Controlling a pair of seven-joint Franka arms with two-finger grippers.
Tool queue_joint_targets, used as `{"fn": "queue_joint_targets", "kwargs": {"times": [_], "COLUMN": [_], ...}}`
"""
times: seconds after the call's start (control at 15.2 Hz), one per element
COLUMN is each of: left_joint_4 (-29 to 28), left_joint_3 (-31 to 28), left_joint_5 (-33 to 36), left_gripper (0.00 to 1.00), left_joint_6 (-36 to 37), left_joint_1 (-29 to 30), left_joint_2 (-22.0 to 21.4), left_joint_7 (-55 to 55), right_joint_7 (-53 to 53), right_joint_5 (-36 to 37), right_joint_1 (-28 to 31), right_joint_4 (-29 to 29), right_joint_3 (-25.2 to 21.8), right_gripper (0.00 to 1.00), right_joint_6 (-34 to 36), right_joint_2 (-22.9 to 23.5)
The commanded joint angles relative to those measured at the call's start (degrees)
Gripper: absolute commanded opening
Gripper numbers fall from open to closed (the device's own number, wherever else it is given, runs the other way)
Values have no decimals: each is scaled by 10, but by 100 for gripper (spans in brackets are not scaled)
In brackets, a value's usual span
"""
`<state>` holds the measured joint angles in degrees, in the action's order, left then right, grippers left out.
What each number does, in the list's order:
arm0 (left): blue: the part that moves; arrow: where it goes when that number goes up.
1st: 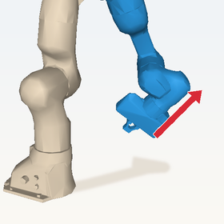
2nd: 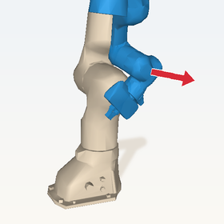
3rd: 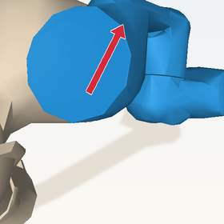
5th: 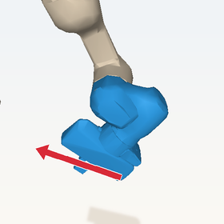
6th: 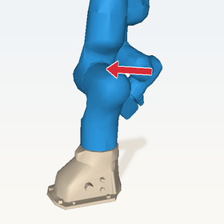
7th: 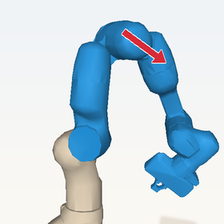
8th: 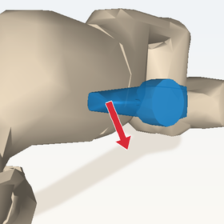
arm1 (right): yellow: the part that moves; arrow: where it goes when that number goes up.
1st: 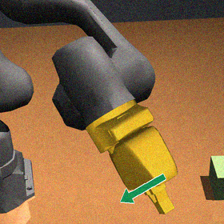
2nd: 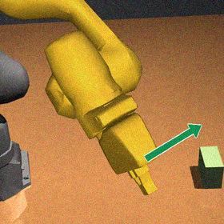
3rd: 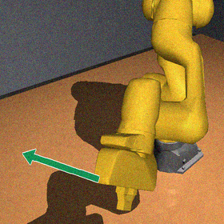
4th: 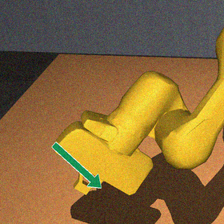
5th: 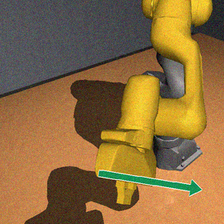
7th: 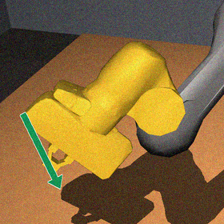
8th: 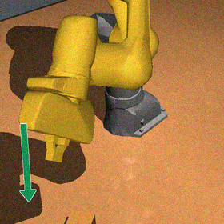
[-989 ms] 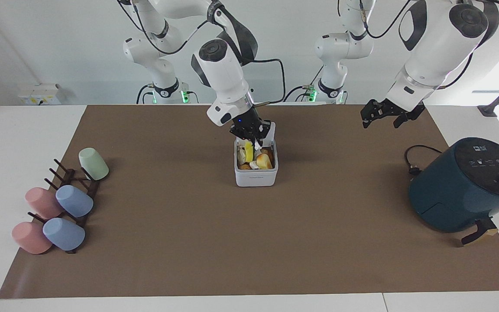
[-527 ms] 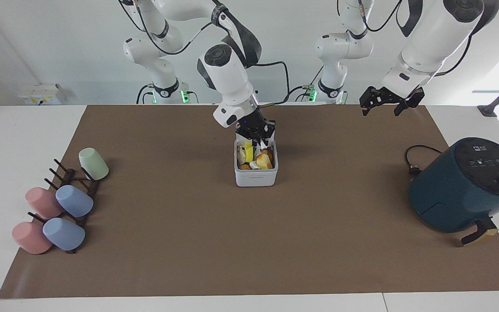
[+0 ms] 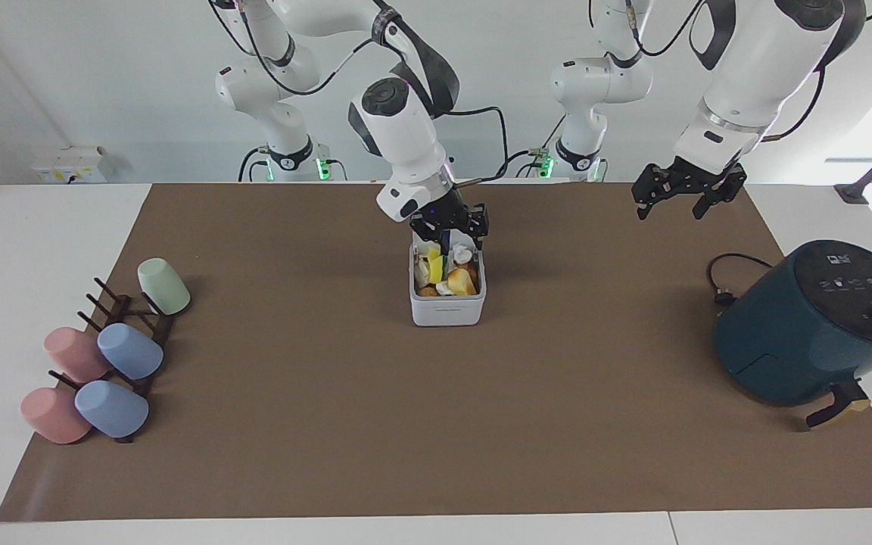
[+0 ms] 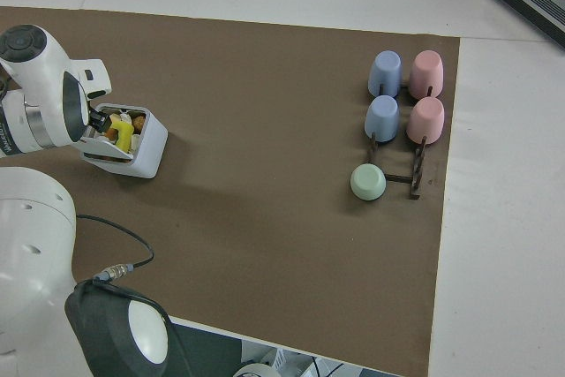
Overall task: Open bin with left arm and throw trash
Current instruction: 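Release the paper into the bin and lift the right gripper away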
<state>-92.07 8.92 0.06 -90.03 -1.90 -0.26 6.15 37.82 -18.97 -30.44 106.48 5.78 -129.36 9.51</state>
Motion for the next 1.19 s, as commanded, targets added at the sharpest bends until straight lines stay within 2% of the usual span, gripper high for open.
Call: {"fn": "queue_joint_targets", "kwargs": {"times": [0.0, 0.2, 0.59, 0.92, 1.12], "left_joint_4": [-3, -6, -2, 0, 1], "left_joint_3": [-1, -11, -23, -18, -17], "left_joint_5": [-11, -27, -44, -17, -16], "left_gripper": [100, 100, 100, 100, 100], "left_joint_6": [22, 37, 57, 46, 45], "left_joint_1": [1, 9, 9, 6, 5], "left_joint_2": [-10, -11, -11, -10, -9], "left_joint_7": [7, 6, 6, -1, 0], "right_joint_7": [8, -6, -91, -166, -204], "right_joint_5": [-8, 2, 136, 222, 231], "right_joint_1": [1, 15, 121, 197, 244], "right_joint_4": [12, 10, 11, 13, 9], "right_joint_3": [3, -2, -2, -2, -2], "right_gripper": [100, 100, 100, 100, 100], "right_joint_6": [-11, -11, -10, 4, 19], "right_joint_2": [-11, -8, -5, -7, -21]}}
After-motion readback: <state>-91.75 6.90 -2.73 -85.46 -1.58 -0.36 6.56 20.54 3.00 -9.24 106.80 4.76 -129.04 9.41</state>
